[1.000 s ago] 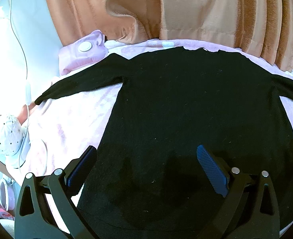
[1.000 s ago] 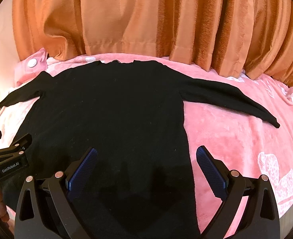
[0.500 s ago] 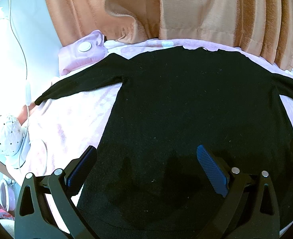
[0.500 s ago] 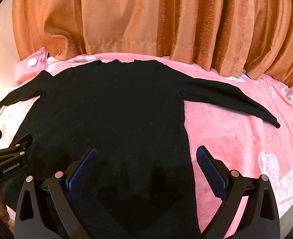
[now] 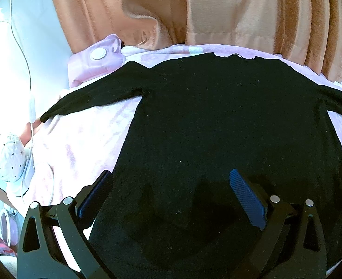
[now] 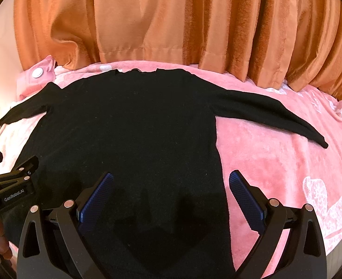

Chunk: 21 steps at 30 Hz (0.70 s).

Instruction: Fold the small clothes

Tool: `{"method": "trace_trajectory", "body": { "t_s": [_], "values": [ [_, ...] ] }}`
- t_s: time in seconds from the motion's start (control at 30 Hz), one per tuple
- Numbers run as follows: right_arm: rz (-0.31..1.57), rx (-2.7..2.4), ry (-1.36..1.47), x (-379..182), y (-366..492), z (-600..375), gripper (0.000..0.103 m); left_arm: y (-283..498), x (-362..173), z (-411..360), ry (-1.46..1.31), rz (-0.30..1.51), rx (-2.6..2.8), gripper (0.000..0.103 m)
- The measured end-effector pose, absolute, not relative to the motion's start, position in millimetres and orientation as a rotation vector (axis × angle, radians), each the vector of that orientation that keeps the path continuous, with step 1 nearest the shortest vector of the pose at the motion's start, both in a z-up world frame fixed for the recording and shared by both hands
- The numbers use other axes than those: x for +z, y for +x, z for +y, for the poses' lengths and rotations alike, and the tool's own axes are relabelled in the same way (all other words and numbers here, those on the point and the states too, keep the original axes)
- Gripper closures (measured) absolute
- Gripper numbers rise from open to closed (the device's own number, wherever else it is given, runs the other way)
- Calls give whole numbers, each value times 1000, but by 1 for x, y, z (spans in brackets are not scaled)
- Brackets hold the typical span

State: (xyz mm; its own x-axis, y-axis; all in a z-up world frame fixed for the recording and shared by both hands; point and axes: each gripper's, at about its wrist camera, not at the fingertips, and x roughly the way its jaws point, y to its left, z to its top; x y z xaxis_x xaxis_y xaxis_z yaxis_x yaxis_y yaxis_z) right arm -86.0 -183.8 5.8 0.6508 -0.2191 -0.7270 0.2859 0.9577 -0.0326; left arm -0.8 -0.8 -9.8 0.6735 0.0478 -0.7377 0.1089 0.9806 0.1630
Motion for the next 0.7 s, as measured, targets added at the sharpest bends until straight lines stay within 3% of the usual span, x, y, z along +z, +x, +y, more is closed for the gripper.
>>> {"method": "trace_trajectory", "body": {
  "t_s": [0.43,0.7],
  "values": [
    [829,-241,147,9,-77,-197,5,16,5,-5,128,885,-134,5],
    [813,-302,531,51,-45,-382,6,66,80,-7,-36,743,-252,5]
  ]
}}
